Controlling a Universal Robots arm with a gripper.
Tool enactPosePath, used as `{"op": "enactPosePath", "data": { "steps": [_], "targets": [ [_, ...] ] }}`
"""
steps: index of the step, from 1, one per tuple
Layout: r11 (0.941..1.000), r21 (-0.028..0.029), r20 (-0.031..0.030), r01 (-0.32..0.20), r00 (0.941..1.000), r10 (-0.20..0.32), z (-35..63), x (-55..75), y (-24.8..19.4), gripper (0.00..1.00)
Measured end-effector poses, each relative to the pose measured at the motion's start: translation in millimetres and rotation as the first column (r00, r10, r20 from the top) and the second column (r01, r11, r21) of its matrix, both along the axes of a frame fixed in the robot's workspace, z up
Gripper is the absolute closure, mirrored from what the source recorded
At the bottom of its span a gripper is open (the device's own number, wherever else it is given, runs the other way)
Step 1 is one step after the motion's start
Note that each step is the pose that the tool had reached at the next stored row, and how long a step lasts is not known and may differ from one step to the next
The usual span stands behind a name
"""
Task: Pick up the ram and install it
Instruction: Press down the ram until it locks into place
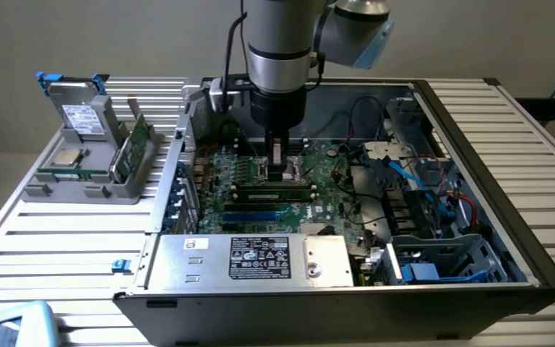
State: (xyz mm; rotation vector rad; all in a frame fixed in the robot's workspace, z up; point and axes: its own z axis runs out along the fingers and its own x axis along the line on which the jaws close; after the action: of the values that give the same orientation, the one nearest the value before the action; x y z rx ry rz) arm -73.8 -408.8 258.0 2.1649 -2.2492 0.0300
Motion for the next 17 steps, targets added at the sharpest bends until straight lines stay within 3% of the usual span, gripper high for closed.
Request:
{"op": "enactPosePath", "data": {
  "steps": [9, 17],
  "targets": [
    [0.9938, 0.0001, 0.0001, 0.111, 0.9938, -0.111, -0.1, 0.0, 0.0, 0.89],
    [0.9779, 0.0001, 0.0001, 0.209, 0.9779, -0.209, -0.1, 0.0, 0.0, 0.89]
  ]
}}
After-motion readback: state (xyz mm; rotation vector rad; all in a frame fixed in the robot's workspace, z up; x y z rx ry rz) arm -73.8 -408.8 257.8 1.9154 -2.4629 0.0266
